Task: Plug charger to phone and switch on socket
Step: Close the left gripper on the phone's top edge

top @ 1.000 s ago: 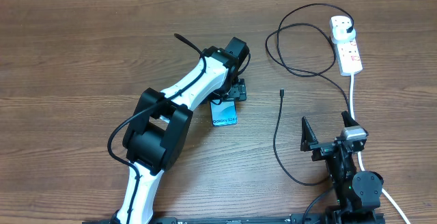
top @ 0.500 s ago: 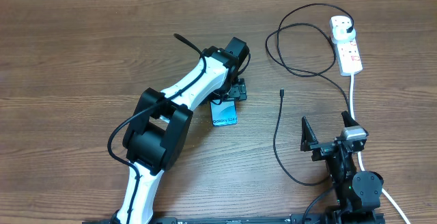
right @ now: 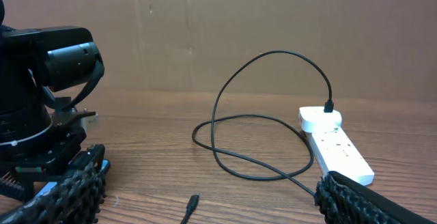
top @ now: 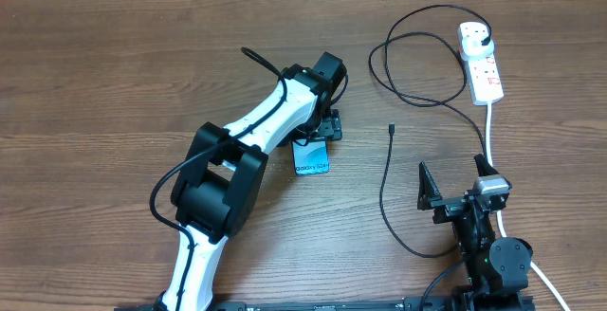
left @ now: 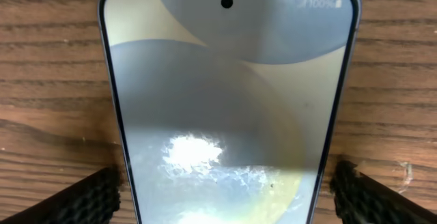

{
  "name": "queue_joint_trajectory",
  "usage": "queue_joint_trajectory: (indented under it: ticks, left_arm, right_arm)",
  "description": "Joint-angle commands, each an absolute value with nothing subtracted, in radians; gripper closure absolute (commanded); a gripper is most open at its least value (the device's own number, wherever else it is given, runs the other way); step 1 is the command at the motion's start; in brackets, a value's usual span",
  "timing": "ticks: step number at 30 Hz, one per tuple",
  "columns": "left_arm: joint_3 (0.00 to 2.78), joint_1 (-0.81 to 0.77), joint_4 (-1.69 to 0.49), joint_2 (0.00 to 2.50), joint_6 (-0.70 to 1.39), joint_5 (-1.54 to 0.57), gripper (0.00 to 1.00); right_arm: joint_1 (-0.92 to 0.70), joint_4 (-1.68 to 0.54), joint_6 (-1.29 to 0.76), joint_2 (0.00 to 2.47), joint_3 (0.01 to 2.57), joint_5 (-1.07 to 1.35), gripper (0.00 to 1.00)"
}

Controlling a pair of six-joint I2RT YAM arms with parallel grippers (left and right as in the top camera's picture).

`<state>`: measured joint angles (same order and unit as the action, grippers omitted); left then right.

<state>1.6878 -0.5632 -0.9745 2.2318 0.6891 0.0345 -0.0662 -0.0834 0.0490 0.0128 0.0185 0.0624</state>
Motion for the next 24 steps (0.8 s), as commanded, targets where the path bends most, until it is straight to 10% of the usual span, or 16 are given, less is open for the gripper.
queue_joint_trajectory:
  ticks: [1,24]
  left_arm:
    - [1.651,-0.563,-0.996,2.253,0.715,0.077,0.06]
    - [1.651,-0.563,-1.010,2.253,0.714,0.078,0.14]
  right_arm:
    - [-0.072,-0.081,0.050,0.003,0.008,0.053,0.00]
    - [-0.072,-0.081,0.050,0.003,0.008,0.053,0.00]
